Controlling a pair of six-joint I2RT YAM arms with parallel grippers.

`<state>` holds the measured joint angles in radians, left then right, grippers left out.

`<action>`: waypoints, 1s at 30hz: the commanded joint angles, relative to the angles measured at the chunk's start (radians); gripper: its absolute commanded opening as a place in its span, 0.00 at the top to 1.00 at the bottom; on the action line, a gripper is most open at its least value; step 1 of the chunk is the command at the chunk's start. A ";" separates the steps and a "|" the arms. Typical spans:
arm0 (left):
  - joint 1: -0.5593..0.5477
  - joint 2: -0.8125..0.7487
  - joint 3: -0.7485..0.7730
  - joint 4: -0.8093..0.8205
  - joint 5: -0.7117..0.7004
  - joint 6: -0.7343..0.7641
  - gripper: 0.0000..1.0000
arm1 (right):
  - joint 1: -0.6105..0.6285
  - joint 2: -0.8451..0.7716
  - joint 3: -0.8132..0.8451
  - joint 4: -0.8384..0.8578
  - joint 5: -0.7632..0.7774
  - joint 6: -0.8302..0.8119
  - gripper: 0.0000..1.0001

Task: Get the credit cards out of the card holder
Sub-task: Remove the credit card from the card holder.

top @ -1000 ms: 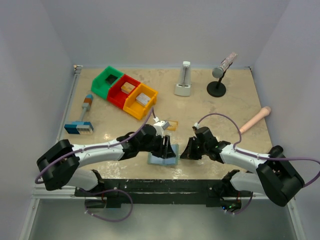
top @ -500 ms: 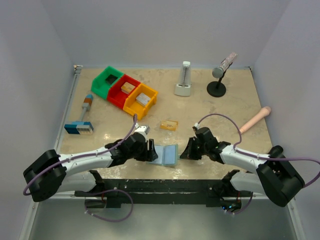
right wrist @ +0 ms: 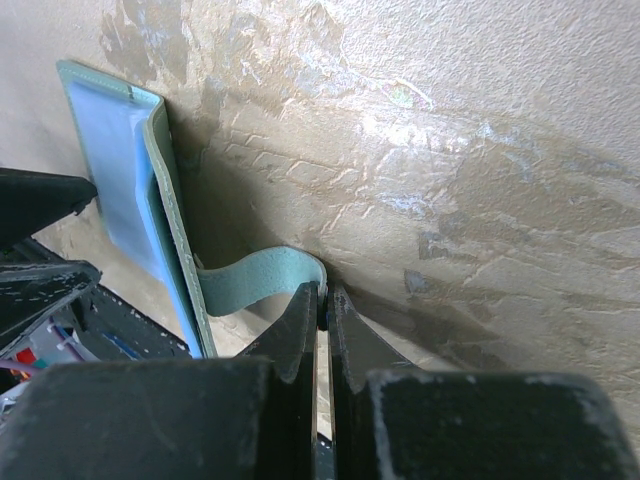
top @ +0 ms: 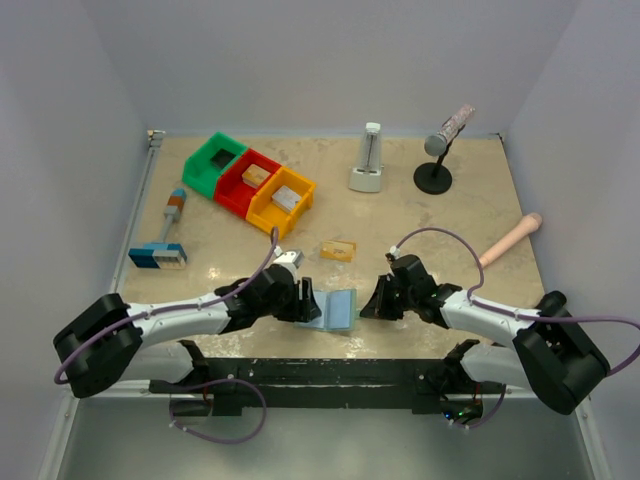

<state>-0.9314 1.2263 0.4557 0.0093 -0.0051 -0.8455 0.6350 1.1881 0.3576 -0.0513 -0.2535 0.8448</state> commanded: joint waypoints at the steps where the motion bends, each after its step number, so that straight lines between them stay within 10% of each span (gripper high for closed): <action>1: 0.000 0.051 0.014 0.032 0.031 0.002 0.35 | 0.005 0.002 -0.012 -0.007 0.008 -0.003 1.00; 30: -0.017 0.137 0.113 0.233 0.309 0.037 0.40 | 0.005 0.042 0.004 0.005 -0.006 -0.003 1.00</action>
<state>-0.9394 1.3624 0.5186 0.1799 0.2653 -0.8387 0.6346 1.2064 0.3580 -0.0280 -0.2714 0.8478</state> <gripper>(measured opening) 0.605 0.023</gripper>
